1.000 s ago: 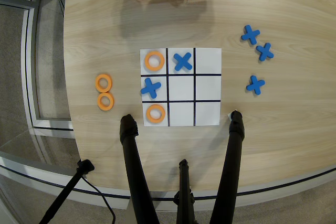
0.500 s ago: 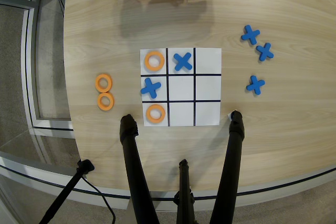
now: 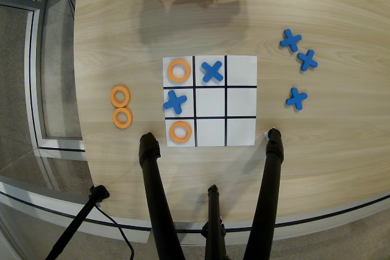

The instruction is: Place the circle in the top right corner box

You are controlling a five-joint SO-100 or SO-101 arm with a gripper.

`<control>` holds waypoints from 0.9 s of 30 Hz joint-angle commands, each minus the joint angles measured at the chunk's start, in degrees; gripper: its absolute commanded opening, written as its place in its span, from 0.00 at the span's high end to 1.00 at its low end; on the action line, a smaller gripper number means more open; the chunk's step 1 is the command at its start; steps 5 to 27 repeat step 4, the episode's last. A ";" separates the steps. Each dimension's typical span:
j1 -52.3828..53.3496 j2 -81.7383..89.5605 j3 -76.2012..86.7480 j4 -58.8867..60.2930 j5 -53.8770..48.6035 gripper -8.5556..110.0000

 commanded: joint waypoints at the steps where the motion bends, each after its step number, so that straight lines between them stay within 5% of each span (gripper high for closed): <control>1: 0.18 0.97 3.16 0.00 0.44 0.93; 27: 0.18 0.97 3.16 0.00 0.44 0.93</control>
